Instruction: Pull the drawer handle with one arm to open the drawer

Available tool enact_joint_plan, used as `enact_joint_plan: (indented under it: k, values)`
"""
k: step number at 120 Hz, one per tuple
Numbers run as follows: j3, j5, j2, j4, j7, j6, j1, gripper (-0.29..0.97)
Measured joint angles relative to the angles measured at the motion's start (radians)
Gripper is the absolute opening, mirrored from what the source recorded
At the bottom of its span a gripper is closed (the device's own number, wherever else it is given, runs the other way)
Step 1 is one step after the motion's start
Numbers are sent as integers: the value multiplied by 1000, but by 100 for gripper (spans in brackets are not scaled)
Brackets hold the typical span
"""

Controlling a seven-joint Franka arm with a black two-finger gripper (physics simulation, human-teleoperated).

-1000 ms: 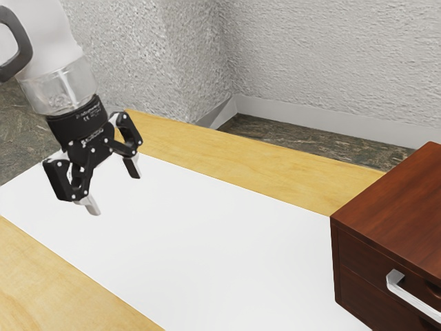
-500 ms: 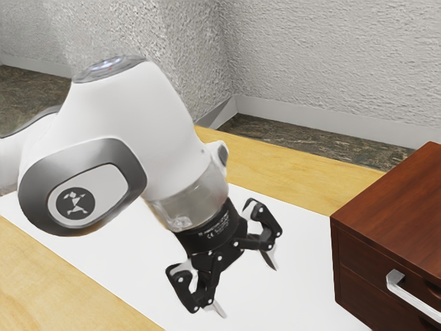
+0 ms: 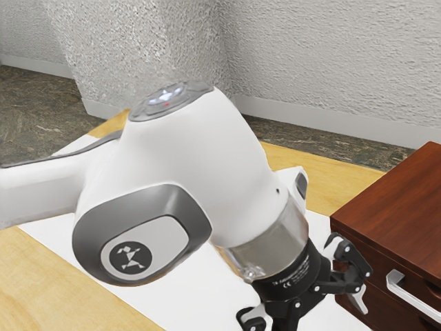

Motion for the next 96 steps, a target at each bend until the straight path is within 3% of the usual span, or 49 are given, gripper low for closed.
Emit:
enact_joint_plan:
  k: [96]
  values:
    - [-4,-6,138,81,-12,41,-10,68]
